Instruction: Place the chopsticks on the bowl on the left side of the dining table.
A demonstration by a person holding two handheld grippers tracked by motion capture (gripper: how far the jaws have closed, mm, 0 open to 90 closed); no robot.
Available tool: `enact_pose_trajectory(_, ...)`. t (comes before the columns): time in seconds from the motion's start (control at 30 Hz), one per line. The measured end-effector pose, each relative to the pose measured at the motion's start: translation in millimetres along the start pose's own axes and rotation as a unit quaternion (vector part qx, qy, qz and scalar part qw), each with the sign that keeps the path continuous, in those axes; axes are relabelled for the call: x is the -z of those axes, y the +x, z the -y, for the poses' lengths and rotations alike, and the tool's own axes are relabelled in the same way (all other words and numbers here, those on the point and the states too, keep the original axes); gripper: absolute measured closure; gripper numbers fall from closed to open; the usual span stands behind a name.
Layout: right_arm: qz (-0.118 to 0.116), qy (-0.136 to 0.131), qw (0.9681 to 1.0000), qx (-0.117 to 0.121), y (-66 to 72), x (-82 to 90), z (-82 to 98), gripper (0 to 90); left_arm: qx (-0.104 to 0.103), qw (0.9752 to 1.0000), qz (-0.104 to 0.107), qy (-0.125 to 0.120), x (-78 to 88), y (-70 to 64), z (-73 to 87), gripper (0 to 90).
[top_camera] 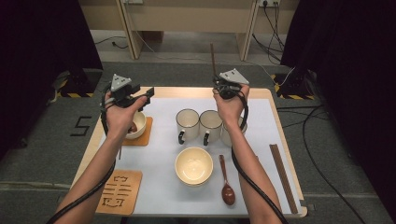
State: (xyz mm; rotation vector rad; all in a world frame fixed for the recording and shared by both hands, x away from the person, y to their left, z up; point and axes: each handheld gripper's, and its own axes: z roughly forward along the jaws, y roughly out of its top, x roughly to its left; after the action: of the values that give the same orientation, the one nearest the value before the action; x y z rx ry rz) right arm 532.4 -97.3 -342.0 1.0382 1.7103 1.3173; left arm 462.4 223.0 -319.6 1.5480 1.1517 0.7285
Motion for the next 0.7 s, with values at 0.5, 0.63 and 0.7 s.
enact_pose_trajectory(0.5, -0.014, 0.000, 0.9999, 0.009, 12.4, -8.3, -3.0, 85.6, 0.000, 1.0000, 0.004, 0.001, -9.5, -1.5, -7.8, 39.9)
enact_pose_trajectory(0.63, -0.016, 0.001, 0.9998, 0.009, 15.2, -9.9, -3.4, 85.6, -0.004, 1.0000, 0.007, 0.001, -13.4, -3.4, -11.8, 40.0)
enact_pose_trajectory(0.7, -0.017, 0.000, 0.9998, 0.012, 16.2, -10.9, -3.6, 85.6, -0.002, 1.0000, 0.008, -0.001, -15.5, -4.3, -12.8, 40.1)
